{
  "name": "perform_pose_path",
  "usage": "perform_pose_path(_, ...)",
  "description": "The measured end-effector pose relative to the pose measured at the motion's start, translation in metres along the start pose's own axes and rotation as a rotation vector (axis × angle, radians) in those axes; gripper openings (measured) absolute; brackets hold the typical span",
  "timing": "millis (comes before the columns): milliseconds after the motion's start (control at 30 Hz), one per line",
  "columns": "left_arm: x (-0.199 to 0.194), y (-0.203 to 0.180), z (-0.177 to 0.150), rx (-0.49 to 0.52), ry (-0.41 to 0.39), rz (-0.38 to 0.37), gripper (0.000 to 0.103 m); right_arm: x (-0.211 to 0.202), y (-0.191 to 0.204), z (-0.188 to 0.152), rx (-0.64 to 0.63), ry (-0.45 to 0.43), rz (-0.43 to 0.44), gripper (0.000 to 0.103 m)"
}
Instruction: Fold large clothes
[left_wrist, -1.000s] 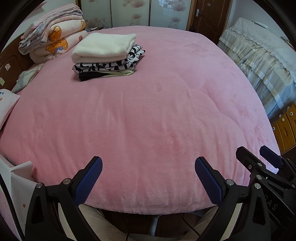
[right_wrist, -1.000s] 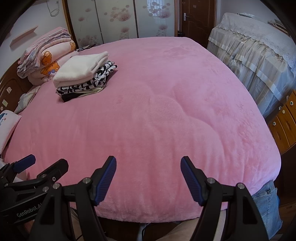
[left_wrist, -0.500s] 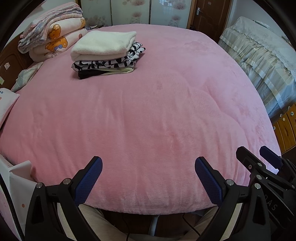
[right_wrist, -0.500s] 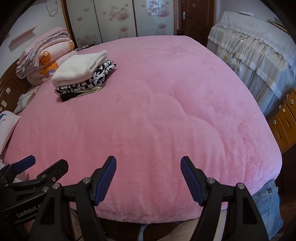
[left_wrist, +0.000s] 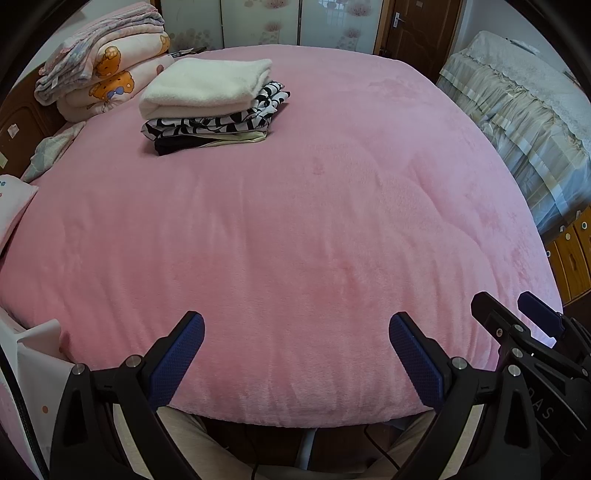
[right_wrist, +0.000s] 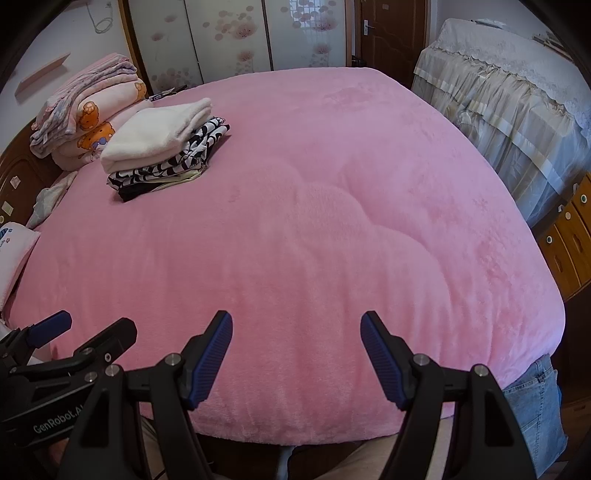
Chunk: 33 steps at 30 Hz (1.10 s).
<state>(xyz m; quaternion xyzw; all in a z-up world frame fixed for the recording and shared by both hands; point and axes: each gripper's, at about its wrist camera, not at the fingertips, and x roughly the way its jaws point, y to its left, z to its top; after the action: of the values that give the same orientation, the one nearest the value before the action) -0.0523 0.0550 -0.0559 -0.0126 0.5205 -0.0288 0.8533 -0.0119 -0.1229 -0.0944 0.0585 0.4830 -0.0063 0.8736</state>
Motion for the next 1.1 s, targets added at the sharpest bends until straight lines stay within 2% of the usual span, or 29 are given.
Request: perform_pose_path(1100, 0.0055, 0.0000, -0.0023, 0.000, 0.014, 0.000, 0.099, 0.0035, 0.0026, -0.0024, 0.004, 0.005, -0.003, 0.072)
